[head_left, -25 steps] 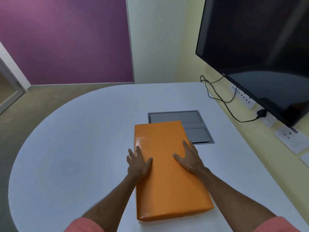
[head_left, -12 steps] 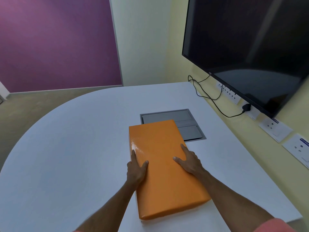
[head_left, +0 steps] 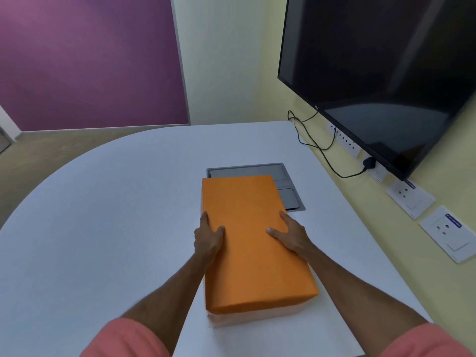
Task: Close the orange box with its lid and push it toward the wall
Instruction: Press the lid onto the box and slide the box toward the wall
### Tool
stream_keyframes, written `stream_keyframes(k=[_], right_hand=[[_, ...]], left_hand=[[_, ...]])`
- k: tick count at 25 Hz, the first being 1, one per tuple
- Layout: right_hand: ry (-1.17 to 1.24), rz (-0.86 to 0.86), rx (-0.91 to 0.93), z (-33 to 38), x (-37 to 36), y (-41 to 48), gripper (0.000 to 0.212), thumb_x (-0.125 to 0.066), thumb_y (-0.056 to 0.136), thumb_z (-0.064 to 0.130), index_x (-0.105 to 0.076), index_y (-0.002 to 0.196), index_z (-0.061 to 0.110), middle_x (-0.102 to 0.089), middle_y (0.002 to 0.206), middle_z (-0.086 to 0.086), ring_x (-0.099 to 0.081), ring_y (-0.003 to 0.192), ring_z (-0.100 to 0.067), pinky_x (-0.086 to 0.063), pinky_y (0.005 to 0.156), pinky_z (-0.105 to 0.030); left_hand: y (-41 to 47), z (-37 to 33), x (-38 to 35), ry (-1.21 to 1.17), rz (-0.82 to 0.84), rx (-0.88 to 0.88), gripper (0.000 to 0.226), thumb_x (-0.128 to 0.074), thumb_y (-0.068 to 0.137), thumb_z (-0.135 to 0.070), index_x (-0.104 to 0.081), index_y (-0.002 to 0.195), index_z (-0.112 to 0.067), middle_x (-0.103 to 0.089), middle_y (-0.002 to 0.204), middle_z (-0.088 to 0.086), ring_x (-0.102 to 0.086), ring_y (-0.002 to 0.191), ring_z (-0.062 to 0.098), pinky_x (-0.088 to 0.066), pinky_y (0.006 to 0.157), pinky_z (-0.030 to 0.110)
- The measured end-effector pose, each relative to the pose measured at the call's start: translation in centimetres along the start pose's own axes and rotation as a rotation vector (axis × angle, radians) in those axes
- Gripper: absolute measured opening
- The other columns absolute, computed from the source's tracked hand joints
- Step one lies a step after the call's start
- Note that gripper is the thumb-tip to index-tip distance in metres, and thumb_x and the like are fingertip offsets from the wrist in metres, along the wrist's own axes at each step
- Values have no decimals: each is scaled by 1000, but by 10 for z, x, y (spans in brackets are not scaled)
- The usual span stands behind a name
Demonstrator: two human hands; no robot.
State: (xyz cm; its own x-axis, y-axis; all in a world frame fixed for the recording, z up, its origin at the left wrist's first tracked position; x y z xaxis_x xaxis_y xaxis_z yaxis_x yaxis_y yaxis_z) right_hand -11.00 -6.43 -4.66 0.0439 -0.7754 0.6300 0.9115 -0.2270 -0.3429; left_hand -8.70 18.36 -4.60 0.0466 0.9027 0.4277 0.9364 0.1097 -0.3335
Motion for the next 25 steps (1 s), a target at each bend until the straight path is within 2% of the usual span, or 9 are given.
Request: stream_keyframes(k=[13,17,25], right_hand=[[-46,-65,-11,-122,163,-3,94,-73,77,52,-24,153,25,-30,157,-8,-31,143,-32,-33,114,-51],[-19,-92,-34,-158,196,-6,92,-75,76,49,-27,152,26,-31,157,-7,-34,142,-31,-36,113,-46],[10,-124,-87,-207,234,-8,94,-76,72,52,-29,150,30,-34,156,-8,-36,140,-33,-37,111,-53]], left_hand=[[-64,-69,-181,1,83,23,77,-53,94,-34,-7,155,-23,-39,148,19,-46,130,40,-39,108,55],[-77,-84,-223,18,128,13,78,-54,94,-33,-6,155,-23,-38,148,19,-45,130,40,-39,107,53],[-94,-99,-276,46,204,0,77,-53,95,-34,-5,155,-24,-35,150,18,-42,133,40,-38,108,55]])
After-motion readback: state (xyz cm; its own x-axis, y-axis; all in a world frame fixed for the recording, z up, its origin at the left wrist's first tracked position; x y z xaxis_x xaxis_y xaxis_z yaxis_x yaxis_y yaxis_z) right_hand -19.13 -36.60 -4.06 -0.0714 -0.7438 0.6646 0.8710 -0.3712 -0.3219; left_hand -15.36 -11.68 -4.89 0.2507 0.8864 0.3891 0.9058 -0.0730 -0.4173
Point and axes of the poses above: each hand's wrist, its own y-axis towards the middle knuckle, its own x-axis out of the back of the hand, z = x × y, the point moved 4 cm from there along y, towards the middle knuckle
